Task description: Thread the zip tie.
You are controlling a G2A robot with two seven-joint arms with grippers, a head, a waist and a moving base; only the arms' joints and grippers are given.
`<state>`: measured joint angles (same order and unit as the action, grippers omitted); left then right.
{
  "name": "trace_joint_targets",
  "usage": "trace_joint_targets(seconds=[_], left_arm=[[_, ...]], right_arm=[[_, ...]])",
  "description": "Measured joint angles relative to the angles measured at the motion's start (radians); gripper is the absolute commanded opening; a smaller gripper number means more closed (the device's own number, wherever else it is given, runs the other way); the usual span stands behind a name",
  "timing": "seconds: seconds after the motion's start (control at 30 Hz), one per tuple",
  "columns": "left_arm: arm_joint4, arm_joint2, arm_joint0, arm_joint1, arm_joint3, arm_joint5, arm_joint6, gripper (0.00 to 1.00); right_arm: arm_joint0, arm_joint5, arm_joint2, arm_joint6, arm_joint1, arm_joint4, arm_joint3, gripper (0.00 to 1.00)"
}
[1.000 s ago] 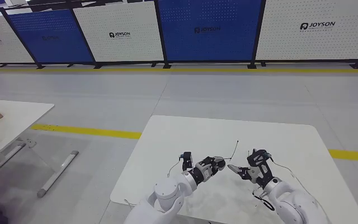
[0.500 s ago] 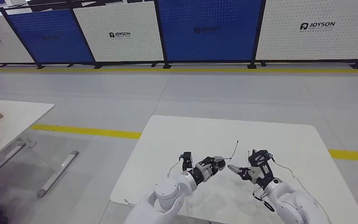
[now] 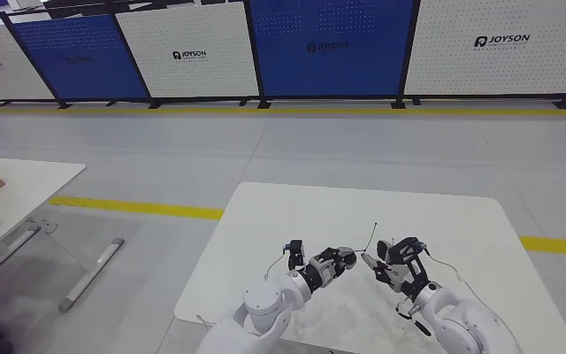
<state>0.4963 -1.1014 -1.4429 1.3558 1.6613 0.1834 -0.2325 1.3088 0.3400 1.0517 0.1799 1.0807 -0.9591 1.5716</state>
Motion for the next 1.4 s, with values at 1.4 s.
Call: trace_joint_targets(seconds=[1.4], left_arm=[[0.0,0.0,0.0,0.0,0.0,0.0,0.0,0.0]], right_arm=[[-0.065,0.0,-0.119,-0.011,-0.077,0.114,0.018,0.19]])
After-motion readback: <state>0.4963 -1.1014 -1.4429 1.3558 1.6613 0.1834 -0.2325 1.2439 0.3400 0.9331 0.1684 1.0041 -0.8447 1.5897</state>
